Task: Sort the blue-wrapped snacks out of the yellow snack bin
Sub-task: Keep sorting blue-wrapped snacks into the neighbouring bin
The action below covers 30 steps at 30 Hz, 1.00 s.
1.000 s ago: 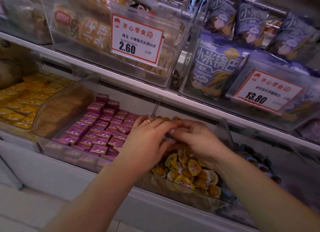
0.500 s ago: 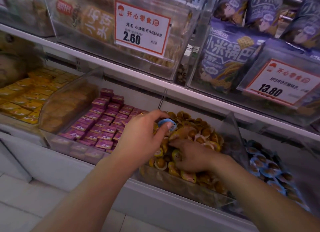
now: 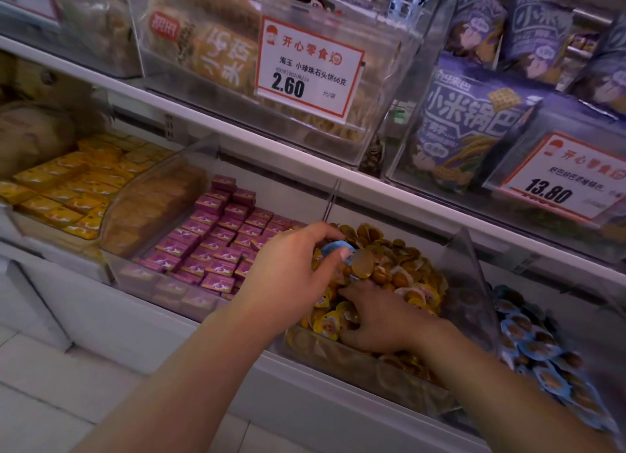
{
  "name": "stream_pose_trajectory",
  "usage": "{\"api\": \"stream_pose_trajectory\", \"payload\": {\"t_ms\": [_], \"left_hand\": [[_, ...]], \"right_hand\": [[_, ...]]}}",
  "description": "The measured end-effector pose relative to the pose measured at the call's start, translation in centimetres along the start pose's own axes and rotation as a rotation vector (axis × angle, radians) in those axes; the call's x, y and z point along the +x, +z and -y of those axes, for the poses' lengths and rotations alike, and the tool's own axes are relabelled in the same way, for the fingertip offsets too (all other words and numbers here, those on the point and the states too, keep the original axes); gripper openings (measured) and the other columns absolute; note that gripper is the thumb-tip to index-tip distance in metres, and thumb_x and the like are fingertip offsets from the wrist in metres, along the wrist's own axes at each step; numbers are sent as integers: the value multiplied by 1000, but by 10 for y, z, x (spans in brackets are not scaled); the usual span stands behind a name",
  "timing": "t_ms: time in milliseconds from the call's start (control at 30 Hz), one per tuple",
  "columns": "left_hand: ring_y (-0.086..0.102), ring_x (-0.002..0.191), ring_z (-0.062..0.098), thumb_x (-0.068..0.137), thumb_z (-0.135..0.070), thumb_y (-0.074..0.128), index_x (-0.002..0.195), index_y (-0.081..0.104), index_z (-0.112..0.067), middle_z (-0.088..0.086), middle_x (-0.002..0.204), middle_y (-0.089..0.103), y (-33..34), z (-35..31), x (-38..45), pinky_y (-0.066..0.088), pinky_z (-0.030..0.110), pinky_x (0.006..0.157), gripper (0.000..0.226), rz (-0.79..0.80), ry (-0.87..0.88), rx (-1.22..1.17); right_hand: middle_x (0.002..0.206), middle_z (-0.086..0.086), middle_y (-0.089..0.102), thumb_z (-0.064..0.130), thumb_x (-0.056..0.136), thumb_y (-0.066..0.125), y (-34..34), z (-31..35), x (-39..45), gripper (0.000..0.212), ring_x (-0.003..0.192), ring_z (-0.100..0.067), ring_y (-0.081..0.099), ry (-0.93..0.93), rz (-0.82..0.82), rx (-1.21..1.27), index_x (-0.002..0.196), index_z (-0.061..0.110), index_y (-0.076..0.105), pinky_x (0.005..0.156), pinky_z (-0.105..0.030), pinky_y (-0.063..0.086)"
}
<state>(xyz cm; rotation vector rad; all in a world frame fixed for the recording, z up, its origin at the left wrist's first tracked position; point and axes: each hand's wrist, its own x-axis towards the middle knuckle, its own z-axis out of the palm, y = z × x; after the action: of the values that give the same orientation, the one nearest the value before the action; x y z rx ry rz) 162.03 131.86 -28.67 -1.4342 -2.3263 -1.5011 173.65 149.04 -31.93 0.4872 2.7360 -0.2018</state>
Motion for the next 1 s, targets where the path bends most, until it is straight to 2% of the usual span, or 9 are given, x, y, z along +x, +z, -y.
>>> {"api": "stream_pose_trajectory", "payload": {"t_ms": [100,200,300,467,600,733,833,933,1000], "left_hand": [[60,88,-4,94,-47,58,110,64,-38,-21,92,69,2,0,1,44,11,65,20,-12,-4,0],[61,86,-3,94,-47,59,110,65,-36,-19,89,70,5,-1,3,51,23,68,20,-24,-15,-16],[62,87,0,94,-48,58,111,67,-34,-17,96,70,5,-2,3,54,34,74,24,-28,-27,-18],[61,87,1,93,-49,58,109,67,-34,-17,97,69,6,-4,5,54,35,74,23,-34,-43,-19],[62,90,0,93,-48,59,110,67,-34,-18,97,70,5,-6,5,55,35,76,23,-56,-54,-41],[62,91,0,92,-44,61,107,66,-35,-19,96,70,9,-14,5,51,24,78,18,-150,-33,-61],[62,86,-4,90,-44,61,103,61,-38,-23,91,67,21,-28,2,45,9,69,14,-218,-10,-139],[65,77,-1,90,-41,65,99,59,-34,-14,87,69,42,-41,0,46,11,60,12,-199,-259,-400],[71,73,10,94,-28,63,101,61,-20,4,92,74,53,-49,1,54,21,59,10,-120,-597,-812]], "right_hand": [[135,0,52,64,77,56,2,9,5,64,121,-26,49,27,-28,-78,130,29,50,95,-39,45],[121,-6,57,54,81,62,-2,15,11,48,109,-30,56,35,6,-70,114,20,60,82,-34,46],[93,1,64,42,73,69,-2,17,9,28,90,-21,63,38,27,147,92,23,63,67,-30,47],[72,9,63,35,62,71,6,21,6,25,67,-3,59,17,-47,436,82,23,64,54,-29,49],[57,15,64,25,67,85,-9,16,1,17,52,4,56,31,-183,790,66,26,68,49,-15,43],[62,-4,67,13,72,84,-31,5,-14,12,61,-18,61,140,-415,1254,71,18,73,56,-27,48],[80,-15,72,12,73,77,-49,-4,-36,10,69,-26,68,111,-390,1683,82,8,77,56,-31,55],[93,-17,73,16,69,76,-61,-11,-55,17,77,-23,70,135,-360,1752,82,7,80,61,-29,59],[88,-17,72,14,69,77,-59,-15,-61,12,76,-24,68,139,-403,1680,79,8,79,62,-30,58]]}}
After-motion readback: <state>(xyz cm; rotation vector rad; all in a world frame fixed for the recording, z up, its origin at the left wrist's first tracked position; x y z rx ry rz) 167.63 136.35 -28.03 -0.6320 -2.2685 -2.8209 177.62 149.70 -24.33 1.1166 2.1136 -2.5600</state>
